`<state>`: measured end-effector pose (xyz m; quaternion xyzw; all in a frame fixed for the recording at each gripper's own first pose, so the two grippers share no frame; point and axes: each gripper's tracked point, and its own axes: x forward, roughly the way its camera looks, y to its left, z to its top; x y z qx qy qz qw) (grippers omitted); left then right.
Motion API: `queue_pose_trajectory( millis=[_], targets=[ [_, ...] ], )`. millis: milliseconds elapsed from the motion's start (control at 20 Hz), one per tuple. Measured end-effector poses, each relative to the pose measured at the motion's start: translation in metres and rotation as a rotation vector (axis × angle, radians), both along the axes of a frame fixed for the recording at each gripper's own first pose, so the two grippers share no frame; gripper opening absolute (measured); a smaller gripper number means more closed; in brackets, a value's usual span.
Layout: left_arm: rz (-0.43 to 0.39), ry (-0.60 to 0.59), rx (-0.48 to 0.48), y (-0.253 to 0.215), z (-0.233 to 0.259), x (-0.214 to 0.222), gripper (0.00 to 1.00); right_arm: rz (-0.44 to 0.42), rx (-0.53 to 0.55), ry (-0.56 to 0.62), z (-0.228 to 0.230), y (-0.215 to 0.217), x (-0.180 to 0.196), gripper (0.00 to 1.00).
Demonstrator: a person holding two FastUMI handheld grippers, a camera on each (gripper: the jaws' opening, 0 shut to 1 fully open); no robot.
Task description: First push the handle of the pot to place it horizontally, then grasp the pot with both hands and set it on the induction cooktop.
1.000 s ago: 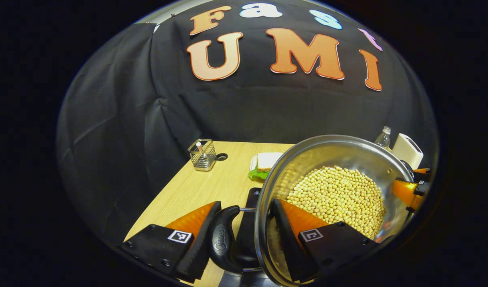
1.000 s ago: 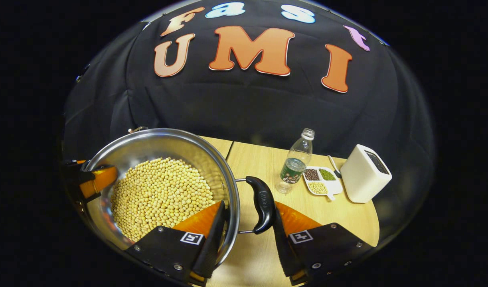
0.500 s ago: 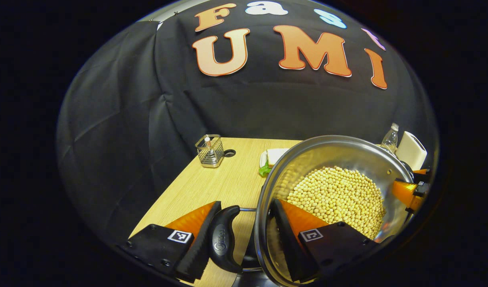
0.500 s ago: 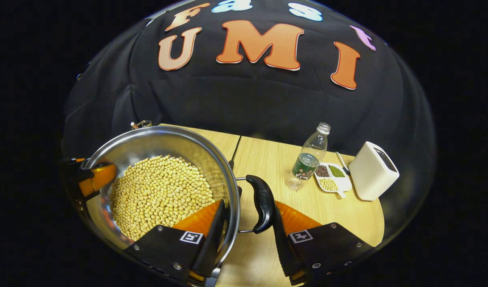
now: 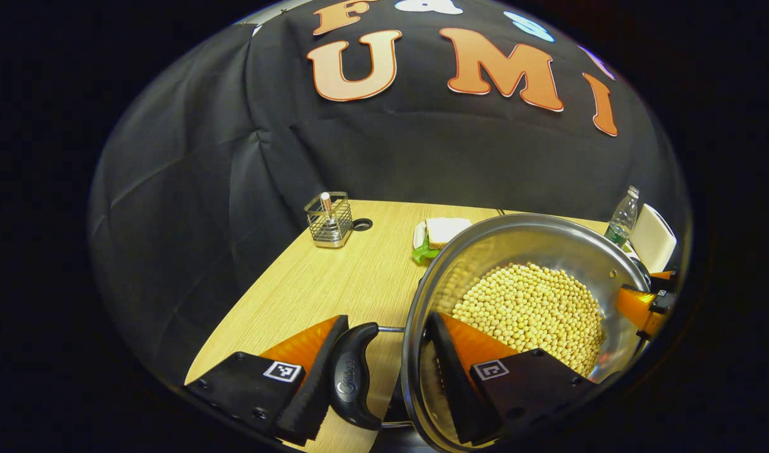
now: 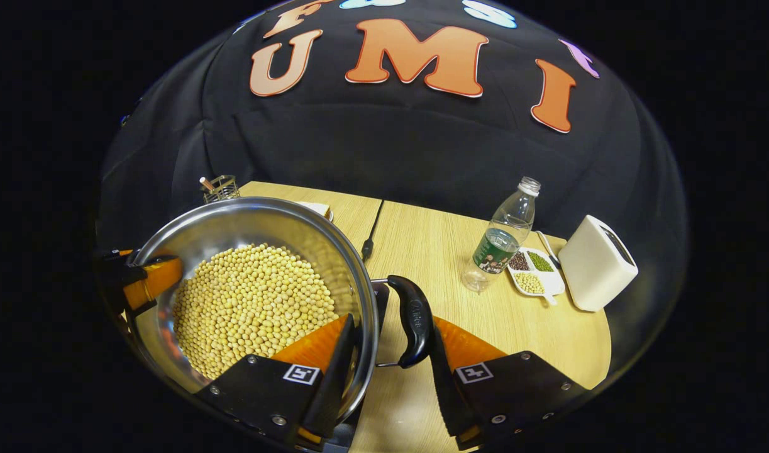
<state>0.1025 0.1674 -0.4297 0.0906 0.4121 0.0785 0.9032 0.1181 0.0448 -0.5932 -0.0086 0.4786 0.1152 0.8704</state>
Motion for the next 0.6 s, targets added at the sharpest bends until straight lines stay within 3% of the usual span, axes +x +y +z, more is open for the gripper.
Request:
queue_pose_trajectory(
  millis=[150, 200, 600],
  targets=[
    [0.000, 0.007, -0.005, 0.001, -0.009, 0.001, 0.81, -0.004, -0.005, 0.010, -0.001, -0.003, 0.001, 0.60],
    [0.003, 0.008, -0.008, 0.002, -0.012, 0.001, 0.81, -0.006, -0.007, 0.013, -0.002, -0.002, 0.001, 0.64],
    [0.019, 0.051, -0.035, 0.003, -0.033, -0.002, 0.84, -0.001, -0.027, 0.018, 0.004, 0.003, 0.006, 0.64]
  ],
)
